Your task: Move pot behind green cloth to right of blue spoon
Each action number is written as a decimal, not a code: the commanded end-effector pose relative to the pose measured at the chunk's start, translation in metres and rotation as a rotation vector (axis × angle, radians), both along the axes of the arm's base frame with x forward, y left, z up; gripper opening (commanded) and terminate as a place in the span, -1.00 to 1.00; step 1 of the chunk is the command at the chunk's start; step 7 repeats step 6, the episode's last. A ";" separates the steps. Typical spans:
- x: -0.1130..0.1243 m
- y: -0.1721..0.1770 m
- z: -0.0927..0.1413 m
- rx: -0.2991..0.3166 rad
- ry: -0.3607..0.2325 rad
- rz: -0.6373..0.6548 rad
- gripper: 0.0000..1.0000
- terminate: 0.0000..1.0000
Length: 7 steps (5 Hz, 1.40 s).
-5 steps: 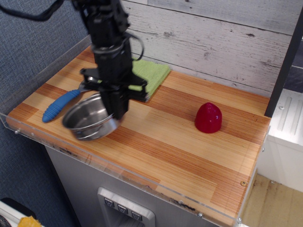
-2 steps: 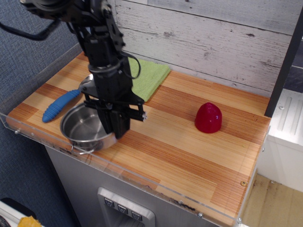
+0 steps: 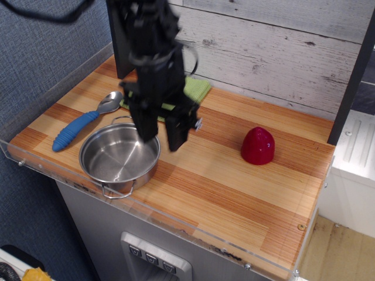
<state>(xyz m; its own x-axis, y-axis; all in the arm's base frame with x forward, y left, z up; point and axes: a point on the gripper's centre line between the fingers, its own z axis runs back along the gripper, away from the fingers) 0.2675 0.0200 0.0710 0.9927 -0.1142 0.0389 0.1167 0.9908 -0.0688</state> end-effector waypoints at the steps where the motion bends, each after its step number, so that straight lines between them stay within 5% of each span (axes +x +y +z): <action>1: 0.005 -0.010 0.066 0.080 -0.155 -0.049 1.00 -1.00; 4: -0.003 0.003 0.065 0.085 -0.098 0.063 1.00 -1.00; 5: -0.006 0.008 0.062 -0.006 -0.069 0.094 1.00 -1.00; 6: -0.006 0.008 0.062 -0.006 -0.069 0.094 1.00 1.00; 7: -0.006 0.008 0.062 -0.006 -0.069 0.094 1.00 1.00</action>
